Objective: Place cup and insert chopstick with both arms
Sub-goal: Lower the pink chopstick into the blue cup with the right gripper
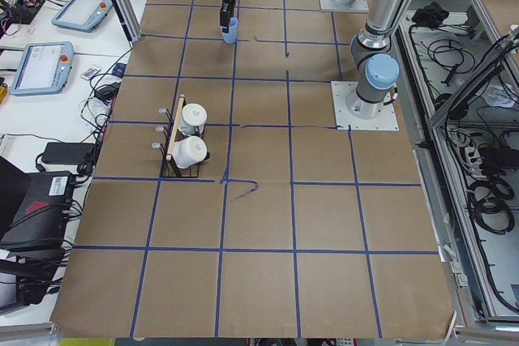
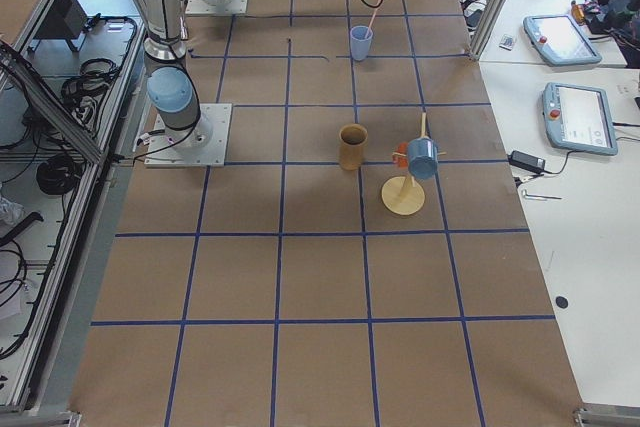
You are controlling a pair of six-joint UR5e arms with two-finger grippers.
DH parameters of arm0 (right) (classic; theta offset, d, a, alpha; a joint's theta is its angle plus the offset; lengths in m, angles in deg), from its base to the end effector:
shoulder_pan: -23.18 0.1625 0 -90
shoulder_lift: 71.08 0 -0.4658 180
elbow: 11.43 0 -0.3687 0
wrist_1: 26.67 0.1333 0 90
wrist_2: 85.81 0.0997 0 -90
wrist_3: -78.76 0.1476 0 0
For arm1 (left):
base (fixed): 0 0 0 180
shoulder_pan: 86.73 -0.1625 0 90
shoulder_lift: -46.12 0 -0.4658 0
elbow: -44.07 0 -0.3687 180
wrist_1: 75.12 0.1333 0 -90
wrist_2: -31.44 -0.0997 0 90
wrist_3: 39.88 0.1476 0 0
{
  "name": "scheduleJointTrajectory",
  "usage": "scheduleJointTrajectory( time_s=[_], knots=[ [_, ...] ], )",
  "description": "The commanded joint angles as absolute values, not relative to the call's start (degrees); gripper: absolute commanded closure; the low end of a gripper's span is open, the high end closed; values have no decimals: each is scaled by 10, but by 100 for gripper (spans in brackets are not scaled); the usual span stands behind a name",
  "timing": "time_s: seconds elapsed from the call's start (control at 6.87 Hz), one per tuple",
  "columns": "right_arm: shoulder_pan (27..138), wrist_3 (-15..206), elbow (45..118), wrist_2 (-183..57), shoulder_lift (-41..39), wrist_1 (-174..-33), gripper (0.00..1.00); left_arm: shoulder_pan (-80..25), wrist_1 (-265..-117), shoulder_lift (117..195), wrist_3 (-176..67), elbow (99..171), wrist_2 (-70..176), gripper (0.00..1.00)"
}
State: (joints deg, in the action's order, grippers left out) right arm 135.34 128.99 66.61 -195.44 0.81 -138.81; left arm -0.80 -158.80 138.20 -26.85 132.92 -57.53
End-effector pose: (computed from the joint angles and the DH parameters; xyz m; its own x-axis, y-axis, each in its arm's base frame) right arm 0.3210 -0.5662 0.4595 -0.8591 0.5119 -0.0051 0.4653 0.7767 -0.4244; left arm -0.1002 -0.5071 0.4845 -0.9877 0.1564 -0.0037 0.1560 0.9831 -0.0956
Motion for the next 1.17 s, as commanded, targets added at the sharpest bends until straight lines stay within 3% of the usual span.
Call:
scheduleJointTrajectory(
  time_s=[0.0, 0.15, 0.44, 0.58, 0.73, 1.02],
  knots=[
    [1363, 1332, 660, -1952, -1, -1388, 95, 8, -1603, 1366, -290, 1335, -573, 9],
    [1366, 1333, 661, -1951, -2, -1386, 94, 9, -1604, 1365, -329, 1336, -575, 5],
    [1387, 1358, 663, -1952, -13, -1386, 79, 11, -1616, 1364, -332, 1337, -574, 3],
    [1387, 1348, 664, -1958, -15, -1387, 37, 11, -1619, 1364, -332, 1337, -574, 3],
    [1386, 1347, 664, -1961, -16, -1389, 1, 10, -1619, 1364, -332, 1337, -574, 2],
    [1372, 1279, 660, -1961, -10, -1385, 0, 10, -1619, 1364, -332, 1337, -574, 1]
  ],
)
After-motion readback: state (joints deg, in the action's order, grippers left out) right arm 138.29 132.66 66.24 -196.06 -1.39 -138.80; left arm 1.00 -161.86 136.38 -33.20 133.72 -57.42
